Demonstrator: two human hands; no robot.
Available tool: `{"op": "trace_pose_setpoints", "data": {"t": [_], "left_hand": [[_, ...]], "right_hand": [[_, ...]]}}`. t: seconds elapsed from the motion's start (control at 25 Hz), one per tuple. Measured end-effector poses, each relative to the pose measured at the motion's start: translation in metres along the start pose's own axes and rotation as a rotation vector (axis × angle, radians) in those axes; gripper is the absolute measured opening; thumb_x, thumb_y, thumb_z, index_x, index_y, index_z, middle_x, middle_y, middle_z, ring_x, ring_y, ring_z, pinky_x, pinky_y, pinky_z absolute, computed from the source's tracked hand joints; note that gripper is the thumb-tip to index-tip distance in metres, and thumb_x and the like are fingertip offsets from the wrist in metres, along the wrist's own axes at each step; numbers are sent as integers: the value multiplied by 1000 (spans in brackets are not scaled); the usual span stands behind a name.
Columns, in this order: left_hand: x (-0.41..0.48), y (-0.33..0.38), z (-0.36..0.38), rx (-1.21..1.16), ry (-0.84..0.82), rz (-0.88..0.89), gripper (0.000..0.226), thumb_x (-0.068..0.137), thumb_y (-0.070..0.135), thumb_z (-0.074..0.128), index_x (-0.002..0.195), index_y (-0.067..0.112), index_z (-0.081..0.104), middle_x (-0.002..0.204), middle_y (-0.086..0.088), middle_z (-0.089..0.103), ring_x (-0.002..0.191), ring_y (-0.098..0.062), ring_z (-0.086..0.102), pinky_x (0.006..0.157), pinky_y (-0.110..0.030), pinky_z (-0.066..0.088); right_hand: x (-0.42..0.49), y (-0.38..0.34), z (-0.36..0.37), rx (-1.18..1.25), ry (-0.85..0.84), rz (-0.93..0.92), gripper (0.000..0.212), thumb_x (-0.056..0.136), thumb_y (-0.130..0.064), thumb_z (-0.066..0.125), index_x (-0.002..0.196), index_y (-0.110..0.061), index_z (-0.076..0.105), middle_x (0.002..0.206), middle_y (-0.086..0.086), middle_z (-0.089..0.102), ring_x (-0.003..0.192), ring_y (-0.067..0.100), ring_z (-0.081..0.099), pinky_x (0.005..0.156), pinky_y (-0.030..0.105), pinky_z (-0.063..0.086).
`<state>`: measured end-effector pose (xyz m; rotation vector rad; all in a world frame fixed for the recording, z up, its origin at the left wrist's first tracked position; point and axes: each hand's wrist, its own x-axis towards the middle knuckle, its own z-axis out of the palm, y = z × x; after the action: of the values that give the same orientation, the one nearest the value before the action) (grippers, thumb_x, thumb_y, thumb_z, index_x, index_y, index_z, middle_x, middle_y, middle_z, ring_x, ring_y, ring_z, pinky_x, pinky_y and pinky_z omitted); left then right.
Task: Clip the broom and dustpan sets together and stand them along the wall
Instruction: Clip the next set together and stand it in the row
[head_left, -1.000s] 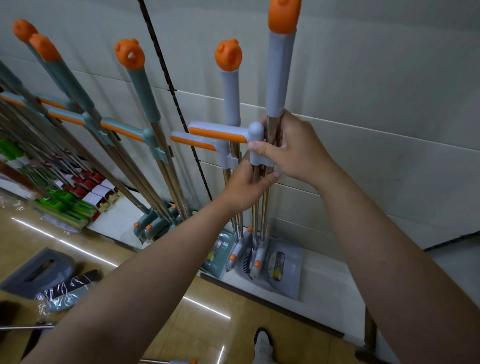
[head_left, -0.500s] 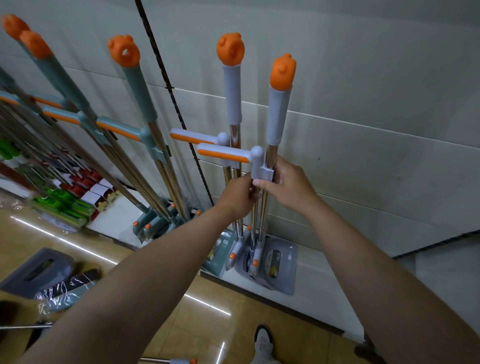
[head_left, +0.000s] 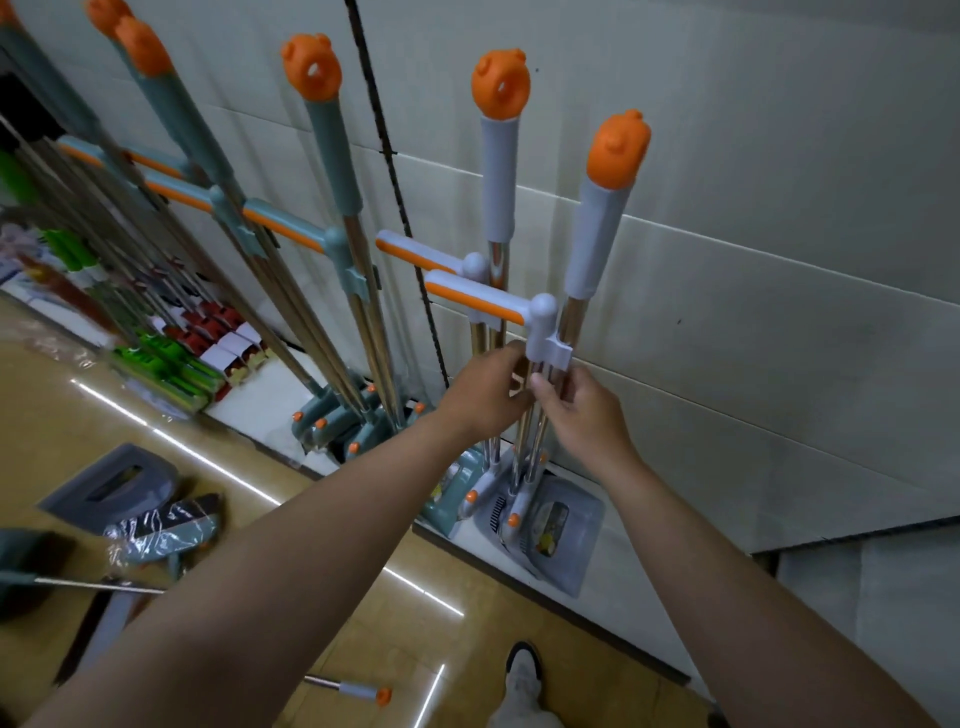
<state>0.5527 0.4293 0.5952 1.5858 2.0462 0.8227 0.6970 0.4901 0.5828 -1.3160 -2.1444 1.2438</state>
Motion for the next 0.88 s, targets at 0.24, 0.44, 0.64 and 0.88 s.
{"op": "trace_pose_setpoints", "data": {"t": [0.24, 0.44, 0.64, 0.88], "left_hand": [[-51, -32, -18, 26, 58, -197, 25, 87, 18, 71, 108, 12, 60, 101, -4, 67, 88, -22, 65, 79, -39, 55], [-128, -72, -49, -3, 247, -404, 20, 86, 22, 71, 102, 14, 61, 95, 2, 68, 83, -21, 66, 78, -38, 54], [-230, -113, -91, -75, 481, -684, 22, 88, 23, 69, 107, 16, 63, 99, 2, 69, 84, -19, 68, 79, -36, 56], [-367, -160, -125, -116, 775, -954, 20, 90, 21, 68, 108, 16, 63, 94, 4, 67, 82, -14, 65, 74, -25, 48]], "right_hand": [[-10, 24, 49, -612, -621, 175, 43, 101, -45, 40, 118, -14, 65, 124, 15, 66, 107, 30, 63, 87, 34, 49], [-13, -35, 107, -466, -639, -42, 48, 97, -48, 52, 127, -11, 59, 124, 11, 66, 113, 31, 62, 89, 36, 50], [-35, -93, 182, -414, -688, -263, 43, 96, -45, 54, 129, -17, 57, 118, 6, 70, 110, 27, 64, 91, 39, 51], [-97, -143, 281, -389, -872, -399, 49, 93, -47, 55, 134, -20, 52, 108, -2, 72, 98, 21, 70, 90, 42, 55]]}}
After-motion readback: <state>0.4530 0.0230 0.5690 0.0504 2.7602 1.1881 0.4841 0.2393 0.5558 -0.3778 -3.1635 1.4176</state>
